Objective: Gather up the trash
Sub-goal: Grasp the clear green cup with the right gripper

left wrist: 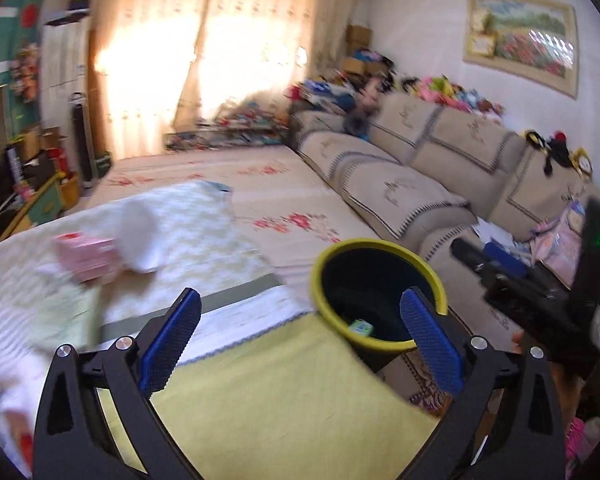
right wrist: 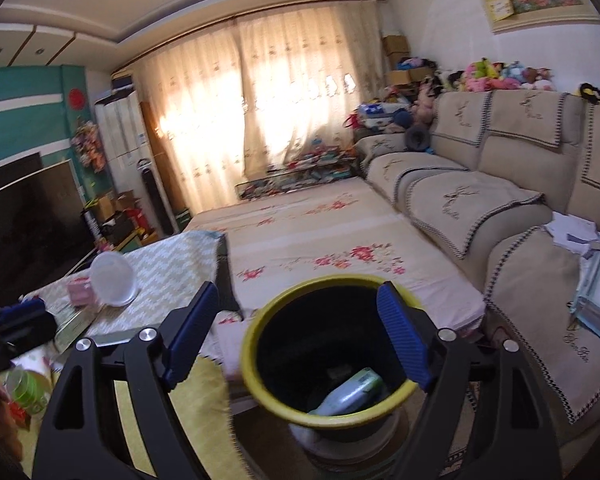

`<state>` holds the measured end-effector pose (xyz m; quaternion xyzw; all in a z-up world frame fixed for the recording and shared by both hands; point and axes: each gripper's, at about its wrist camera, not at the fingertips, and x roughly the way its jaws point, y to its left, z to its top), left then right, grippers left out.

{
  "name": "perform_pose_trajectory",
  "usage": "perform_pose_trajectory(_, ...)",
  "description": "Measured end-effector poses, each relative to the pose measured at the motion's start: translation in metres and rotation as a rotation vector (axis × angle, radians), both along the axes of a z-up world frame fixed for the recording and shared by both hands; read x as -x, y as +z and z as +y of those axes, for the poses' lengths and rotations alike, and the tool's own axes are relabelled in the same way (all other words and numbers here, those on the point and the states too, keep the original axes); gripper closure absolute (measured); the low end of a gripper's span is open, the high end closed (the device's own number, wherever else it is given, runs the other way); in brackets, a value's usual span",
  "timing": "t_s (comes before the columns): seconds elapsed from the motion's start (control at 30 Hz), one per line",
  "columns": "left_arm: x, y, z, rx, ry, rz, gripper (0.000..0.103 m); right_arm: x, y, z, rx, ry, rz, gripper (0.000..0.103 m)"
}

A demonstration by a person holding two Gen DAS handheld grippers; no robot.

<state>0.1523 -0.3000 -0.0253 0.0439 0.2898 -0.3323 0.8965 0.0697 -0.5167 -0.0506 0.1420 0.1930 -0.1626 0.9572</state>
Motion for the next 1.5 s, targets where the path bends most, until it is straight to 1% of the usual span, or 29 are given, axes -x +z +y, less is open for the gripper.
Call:
perform_pose_trajectory(0.1,0.008,0.010,0.057,0.017,0.101,-0.011,0.005,-0.017,-0.006,0.029,0.006,0.086,0.030,0.026)
perform_pose_trajectory(0.17,0.012,0.012,0.088,0.022,0.162,-0.010,0.005,-0.029,-0.011,0.054,0.011,0.157,0.052,0.026)
perform_pose_trajectory(0.23,0.019,0.014,0.129,0.026,0.241,-0.016,0.005,-0.036,-0.013,0.073,0.009,0.215,0.065,0.026)
perform_pose_trajectory(0.33,0.027,0.011,0.180,0.014,0.357,-0.022,0.005,-0.045,-0.014,0.113,0.006,0.343,0.078,0.026)
perform_pose_trajectory(0.37,0.029,0.009,0.195,0.011,0.387,-0.021,0.005,-0.047,-0.013,0.130,0.017,0.406,0.079,0.026)
perform_pose_trajectory(0.47,0.034,0.001,0.236,0.002,0.465,-0.015,0.005,-0.045,-0.008,0.171,0.057,0.558,0.073,0.026)
perform_pose_trajectory(0.53,0.036,-0.006,0.259,-0.003,0.515,-0.012,0.005,-0.040,-0.005,0.195,0.058,0.671,0.067,0.026)
perform_pose_trajectory(0.57,0.038,-0.008,0.268,-0.001,0.531,-0.008,0.005,-0.037,-0.003,0.207,0.054,0.736,0.062,0.026)
perform_pose_trajectory(0.67,0.041,-0.014,0.287,0.017,0.550,0.008,0.005,-0.032,-0.004,0.235,0.071,0.838,0.078,0.026)
perform_pose_trajectory(0.8,0.047,-0.020,0.291,0.019,0.536,0.009,0.005,-0.036,-0.018,0.259,0.101,0.848,0.137,0.026)
perform_pose_trajectory(0.97,0.051,-0.020,0.282,0.018,0.521,0.003,0.005,-0.057,-0.034,0.278,0.080,0.837,0.231,0.034)
perform_pose_trajectory(1.07,0.050,-0.021,0.282,0.019,0.526,0.010,0.005,-0.066,-0.041,0.283,0.063,0.847,0.267,0.037)
perform_pose_trajectory(1.13,0.049,-0.022,0.282,0.020,0.528,0.016,0.005,-0.070,-0.044,0.286,0.062,0.852,0.282,0.044)
perform_pose_trajectory(1.2,0.048,-0.025,0.281,0.017,0.528,0.019,0.005,-0.072,-0.047,0.287,0.057,0.856,0.290,0.047)
perform_pose_trajectory(1.27,0.047,-0.027,0.280,0.017,0.525,0.022,0.005,-0.072,-0.049,0.288,0.056,0.854,0.290,0.047)
perform_pose_trajectory(1.33,0.046,-0.029,0.277,0.014,0.521,0.025,0.005,-0.073,-0.049,0.288,0.052,0.855,0.292,0.053)
perform_pose_trajectory(1.5,0.043,-0.032,0.272,0.008,0.511,0.029,0.005,-0.072,-0.047,0.286,0.042,0.854,0.279,0.053)
